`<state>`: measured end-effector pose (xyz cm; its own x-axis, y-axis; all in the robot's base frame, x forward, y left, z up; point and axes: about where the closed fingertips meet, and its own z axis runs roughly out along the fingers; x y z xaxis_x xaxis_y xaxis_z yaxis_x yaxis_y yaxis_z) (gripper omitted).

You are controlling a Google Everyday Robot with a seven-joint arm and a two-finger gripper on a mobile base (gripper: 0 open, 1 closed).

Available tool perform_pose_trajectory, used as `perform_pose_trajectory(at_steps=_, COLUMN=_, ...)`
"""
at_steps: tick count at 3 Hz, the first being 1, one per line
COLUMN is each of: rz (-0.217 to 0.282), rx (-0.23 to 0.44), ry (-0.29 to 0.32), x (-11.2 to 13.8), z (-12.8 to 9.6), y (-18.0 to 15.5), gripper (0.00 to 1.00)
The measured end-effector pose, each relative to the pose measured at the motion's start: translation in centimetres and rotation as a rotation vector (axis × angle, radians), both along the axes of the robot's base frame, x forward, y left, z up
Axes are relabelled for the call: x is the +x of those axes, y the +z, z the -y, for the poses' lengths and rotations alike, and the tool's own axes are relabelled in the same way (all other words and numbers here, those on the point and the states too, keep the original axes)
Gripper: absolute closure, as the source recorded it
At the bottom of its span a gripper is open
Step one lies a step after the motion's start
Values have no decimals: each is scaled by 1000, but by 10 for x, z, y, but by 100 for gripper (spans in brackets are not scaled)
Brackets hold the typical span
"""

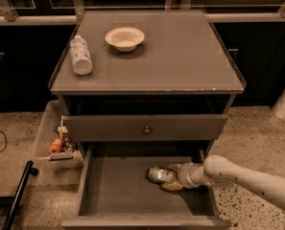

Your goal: Place 7up can into middle drawer

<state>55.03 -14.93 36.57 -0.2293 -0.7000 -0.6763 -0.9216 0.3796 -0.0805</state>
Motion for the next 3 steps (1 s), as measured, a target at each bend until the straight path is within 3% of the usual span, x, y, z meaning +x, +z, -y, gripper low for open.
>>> perform_pose_trajectory(at_steps=1, rz=-3, rx=1, ry=4, x=0, z=-3, y=-1, gripper=85)
perform_pose_trajectory(at_steps=3, rz=-9, rx=12, ry=-10, x=-3, z=2, y=2, gripper=39)
